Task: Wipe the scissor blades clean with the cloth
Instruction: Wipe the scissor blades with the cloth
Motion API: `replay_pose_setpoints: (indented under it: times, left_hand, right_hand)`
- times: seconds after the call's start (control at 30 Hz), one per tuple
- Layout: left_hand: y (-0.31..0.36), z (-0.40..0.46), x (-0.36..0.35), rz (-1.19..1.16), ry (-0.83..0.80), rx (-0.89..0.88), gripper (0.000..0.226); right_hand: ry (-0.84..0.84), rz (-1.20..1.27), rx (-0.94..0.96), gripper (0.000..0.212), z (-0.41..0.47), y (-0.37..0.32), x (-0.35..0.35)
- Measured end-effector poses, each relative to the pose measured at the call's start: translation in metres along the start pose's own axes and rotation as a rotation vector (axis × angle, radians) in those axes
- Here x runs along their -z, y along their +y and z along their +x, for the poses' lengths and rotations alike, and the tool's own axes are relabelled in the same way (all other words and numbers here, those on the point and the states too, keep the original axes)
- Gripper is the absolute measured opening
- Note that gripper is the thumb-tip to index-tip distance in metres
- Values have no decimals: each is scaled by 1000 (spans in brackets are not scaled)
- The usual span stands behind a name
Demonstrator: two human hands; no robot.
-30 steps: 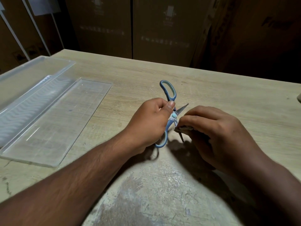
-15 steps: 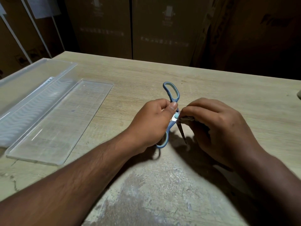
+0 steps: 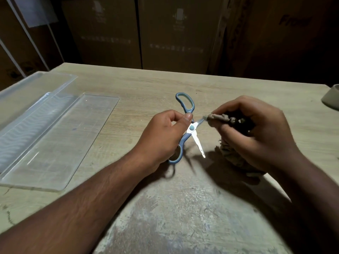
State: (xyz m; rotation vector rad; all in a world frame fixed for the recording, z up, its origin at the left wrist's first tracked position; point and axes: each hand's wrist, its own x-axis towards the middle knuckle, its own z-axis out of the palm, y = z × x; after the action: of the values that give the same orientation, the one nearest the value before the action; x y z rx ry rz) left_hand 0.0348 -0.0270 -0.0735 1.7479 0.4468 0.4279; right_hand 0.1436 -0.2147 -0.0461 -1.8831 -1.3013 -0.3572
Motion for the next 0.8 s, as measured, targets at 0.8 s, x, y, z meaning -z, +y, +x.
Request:
replay_pose_setpoints:
  times: [0.8]
  left_hand:
    - [2,-5,-1,67,17,-56,30]
  right_hand:
    - [-188,-165,189,26,-8,-4,-20]
